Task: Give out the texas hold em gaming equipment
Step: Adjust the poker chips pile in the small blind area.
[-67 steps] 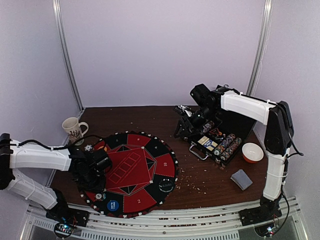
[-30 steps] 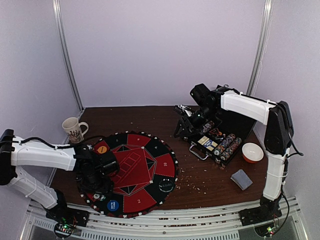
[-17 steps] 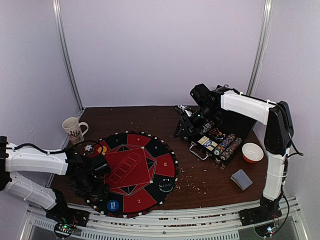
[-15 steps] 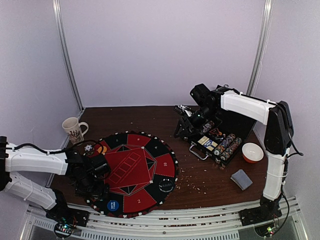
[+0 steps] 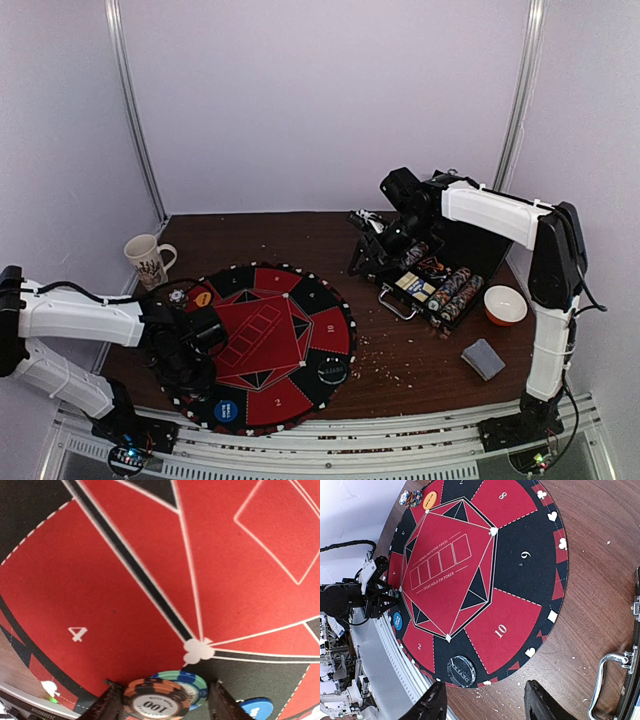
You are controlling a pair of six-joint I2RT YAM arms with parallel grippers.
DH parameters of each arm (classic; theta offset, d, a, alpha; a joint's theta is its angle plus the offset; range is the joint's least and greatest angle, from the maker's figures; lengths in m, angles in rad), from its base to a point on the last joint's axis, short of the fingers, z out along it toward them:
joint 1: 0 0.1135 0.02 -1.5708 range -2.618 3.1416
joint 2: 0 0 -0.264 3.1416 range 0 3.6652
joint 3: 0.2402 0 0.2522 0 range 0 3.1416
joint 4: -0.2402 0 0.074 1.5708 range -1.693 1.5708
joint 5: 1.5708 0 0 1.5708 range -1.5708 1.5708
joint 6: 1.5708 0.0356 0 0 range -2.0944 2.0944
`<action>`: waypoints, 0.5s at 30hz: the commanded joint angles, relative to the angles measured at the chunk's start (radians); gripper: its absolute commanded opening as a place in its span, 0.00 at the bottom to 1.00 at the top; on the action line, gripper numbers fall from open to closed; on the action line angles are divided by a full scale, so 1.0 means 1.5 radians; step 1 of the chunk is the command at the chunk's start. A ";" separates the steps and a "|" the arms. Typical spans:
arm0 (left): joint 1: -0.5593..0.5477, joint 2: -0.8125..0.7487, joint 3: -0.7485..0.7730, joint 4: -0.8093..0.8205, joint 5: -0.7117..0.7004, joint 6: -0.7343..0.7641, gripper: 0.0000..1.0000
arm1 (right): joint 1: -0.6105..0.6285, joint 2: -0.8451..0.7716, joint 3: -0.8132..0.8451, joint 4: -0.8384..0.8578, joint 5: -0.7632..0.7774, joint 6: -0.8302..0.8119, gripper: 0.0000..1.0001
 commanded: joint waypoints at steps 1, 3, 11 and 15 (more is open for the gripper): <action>-0.008 0.034 -0.007 0.093 0.021 0.022 0.54 | -0.004 0.003 0.004 -0.015 -0.003 -0.004 0.55; -0.012 0.029 -0.009 0.093 0.029 0.018 0.51 | -0.004 0.004 0.004 -0.014 -0.002 -0.004 0.55; -0.024 0.038 0.006 0.093 0.028 0.019 0.33 | -0.004 0.005 0.004 -0.016 -0.001 -0.005 0.55; -0.032 0.052 0.016 0.092 0.029 0.028 0.25 | -0.004 0.003 0.003 -0.016 0.000 -0.007 0.55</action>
